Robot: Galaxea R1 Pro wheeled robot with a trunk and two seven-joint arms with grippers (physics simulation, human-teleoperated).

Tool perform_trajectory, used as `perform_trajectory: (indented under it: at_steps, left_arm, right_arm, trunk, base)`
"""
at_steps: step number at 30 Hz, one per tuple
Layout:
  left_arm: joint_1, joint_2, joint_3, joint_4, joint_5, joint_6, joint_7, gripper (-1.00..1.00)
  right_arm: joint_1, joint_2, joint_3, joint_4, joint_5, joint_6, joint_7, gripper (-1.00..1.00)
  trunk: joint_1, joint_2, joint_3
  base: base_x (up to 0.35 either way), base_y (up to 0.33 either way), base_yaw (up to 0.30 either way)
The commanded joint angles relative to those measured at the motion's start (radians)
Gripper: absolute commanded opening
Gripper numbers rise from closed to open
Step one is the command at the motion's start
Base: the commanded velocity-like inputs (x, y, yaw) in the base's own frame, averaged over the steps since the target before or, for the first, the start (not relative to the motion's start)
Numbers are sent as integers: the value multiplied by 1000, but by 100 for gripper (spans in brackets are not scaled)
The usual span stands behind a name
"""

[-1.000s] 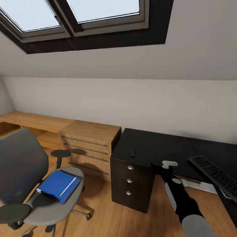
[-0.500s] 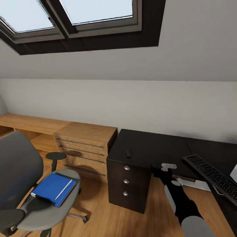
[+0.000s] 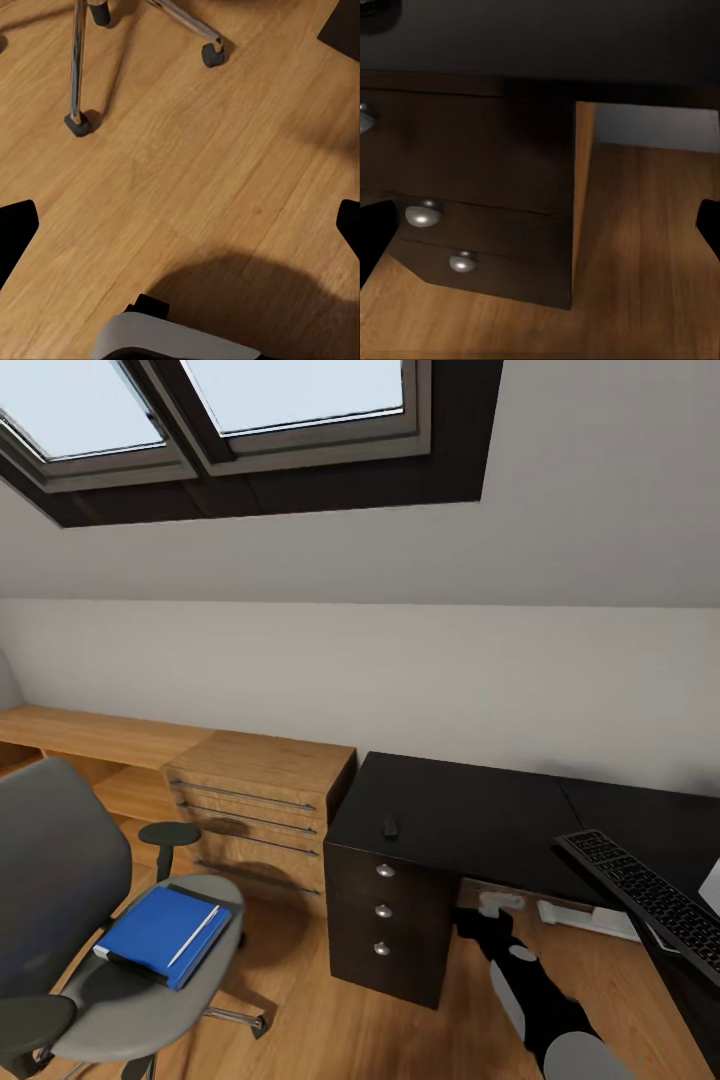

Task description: In the bedroom, organize the workspace by keeping the computer under the desk, ensuring the monitor is on the desk, placing the keyboard on the desk next to the monitor, placing the mouse on the desk next to the keyboard, moving the folder from the swivel chair onto the desk next to the mouse, stacking the notebook on top of the folder with the pen on top of the notebook, and positioning the swivel chair next to the desk.

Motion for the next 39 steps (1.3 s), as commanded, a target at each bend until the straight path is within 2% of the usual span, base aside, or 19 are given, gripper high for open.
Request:
perform_trajectory:
  at_steps: [1,11,17,24,32,39]
  left_arm:
    - [1,-1,4,-13,-5,12,3,100]
    - [1,18,4,-65,-6,49,3,100]
    - [1,24,5,-74,-5,49,-1,100]
    - [1,29,7,-60,-3,48,-7,100]
    - [1,45,10,-41,-2,48,-12,100]
    - [1,49,9,-12,14,47,-20,100]
  right_arm:
    - [-1,3,-7,25,6,-27,4,100]
    - [-1,9,-7,295,7,-276,-7,100]
    - [-1,4,-8,436,7,-371,-34,100]
    - [8,-10,-8,556,5,-425,-48,100]
    - [77,-15,-8,580,2,-437,-51,100]
    - [100,-14,-8,584,1,-443,-51,100]
  trunk:
    - [0,-1,-1]
    - [0,-1,-1]
    - [0,-1,-1]
    - [0,-1,-1]
    - [0,-1,-1]
    - [0,-1,2]
  base:
    - [0,0,0]
    - [0,0,0]
    - [0,0,0]
    - [0,0,0]
    - [0,0,-1]
    - [0,0,-109]
